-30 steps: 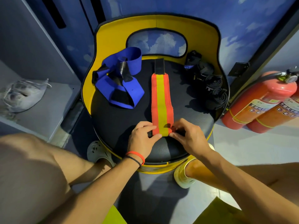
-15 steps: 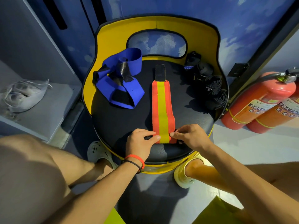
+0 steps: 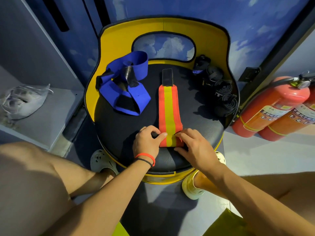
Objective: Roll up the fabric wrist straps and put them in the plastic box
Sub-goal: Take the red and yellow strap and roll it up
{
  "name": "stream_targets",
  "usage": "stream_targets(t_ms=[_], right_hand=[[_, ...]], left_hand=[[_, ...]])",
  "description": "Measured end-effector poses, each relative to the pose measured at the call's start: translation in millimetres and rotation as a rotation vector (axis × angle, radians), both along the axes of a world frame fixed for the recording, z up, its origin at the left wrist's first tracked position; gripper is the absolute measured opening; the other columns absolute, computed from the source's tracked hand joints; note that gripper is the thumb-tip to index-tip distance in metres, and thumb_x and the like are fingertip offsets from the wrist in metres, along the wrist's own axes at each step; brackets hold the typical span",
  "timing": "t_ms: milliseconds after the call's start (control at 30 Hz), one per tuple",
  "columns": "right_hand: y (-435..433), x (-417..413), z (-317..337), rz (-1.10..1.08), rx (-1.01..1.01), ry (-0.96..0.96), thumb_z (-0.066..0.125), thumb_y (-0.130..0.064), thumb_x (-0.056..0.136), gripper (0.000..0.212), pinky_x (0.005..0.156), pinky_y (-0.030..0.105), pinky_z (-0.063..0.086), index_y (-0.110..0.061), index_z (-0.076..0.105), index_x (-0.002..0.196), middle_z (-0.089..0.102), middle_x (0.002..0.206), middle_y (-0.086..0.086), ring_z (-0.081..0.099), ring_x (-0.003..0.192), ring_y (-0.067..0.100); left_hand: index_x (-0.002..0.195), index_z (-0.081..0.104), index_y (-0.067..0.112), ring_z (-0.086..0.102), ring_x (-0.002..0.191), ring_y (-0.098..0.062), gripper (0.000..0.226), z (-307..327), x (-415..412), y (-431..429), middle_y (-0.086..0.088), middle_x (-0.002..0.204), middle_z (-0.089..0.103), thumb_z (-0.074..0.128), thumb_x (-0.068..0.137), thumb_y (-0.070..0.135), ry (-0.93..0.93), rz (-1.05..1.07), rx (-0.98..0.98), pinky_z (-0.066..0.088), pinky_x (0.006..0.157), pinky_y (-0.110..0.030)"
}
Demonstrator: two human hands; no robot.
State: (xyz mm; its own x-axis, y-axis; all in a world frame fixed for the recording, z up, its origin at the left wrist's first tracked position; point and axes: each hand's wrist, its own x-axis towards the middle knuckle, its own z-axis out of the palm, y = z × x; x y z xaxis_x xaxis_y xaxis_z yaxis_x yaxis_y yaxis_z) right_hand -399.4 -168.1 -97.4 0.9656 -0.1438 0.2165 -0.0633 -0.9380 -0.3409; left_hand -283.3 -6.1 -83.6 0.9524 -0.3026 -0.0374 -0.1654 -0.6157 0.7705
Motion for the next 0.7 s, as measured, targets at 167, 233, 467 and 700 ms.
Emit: stream_targets(t_ms=[167,233,467,700], right_hand=[[-1,6,4,-0.021,-0.038,-0.020,0.077,-0.034,0.088,0.044,0.080,0.039,0.055,-0.015,0.067,0.126,0.054,0.120,0.002,0.053,0.100,0.025],[-2,6,4,-0.018,-0.061,-0.020,0.077,-0.034,0.088,0.044,0.079,0.038,0.054,-0.014,0.068,0.126,0.056,0.118,0.002,0.052,0.098,0.025],[-2,8,5,-0.029,-0.054,-0.029,0.077,-0.033,0.087,0.046,0.066,0.038,0.053,-0.021,0.064,0.130,0.059,0.105,-0.001,0.053,0.089,0.024],[-4,17,6,-0.064,0.036,0.020,0.066,-0.037,0.095,0.039,0.076,0.039,0.054,-0.022,0.063,0.131,0.056,0.118,-0.001,0.056,0.102,0.027]], left_hand=[[0.090,0.069,0.026,0.055,0.093,-0.010,0.015,0,7,-5,0.012,0.106,0.049,0.081,0.081,0.026,-0.256,-0.177,-0.007,0.054,0.073,-0.031],[0.105,0.076,0.024,0.055,0.099,-0.011,0.018,-3,10,-7,0.011,0.109,0.055,0.077,0.087,0.022,-0.314,-0.258,0.019,0.053,0.080,-0.030],[0.107,0.079,0.024,0.062,0.100,-0.014,0.017,-5,27,-20,0.007,0.112,0.059,0.072,0.091,0.023,-0.136,-0.244,0.036,0.055,0.087,-0.035],[0.093,0.079,0.034,0.064,0.097,-0.016,0.019,5,43,-38,0.007,0.109,0.065,0.083,0.080,0.020,0.078,-0.103,0.088,0.055,0.084,-0.032]])
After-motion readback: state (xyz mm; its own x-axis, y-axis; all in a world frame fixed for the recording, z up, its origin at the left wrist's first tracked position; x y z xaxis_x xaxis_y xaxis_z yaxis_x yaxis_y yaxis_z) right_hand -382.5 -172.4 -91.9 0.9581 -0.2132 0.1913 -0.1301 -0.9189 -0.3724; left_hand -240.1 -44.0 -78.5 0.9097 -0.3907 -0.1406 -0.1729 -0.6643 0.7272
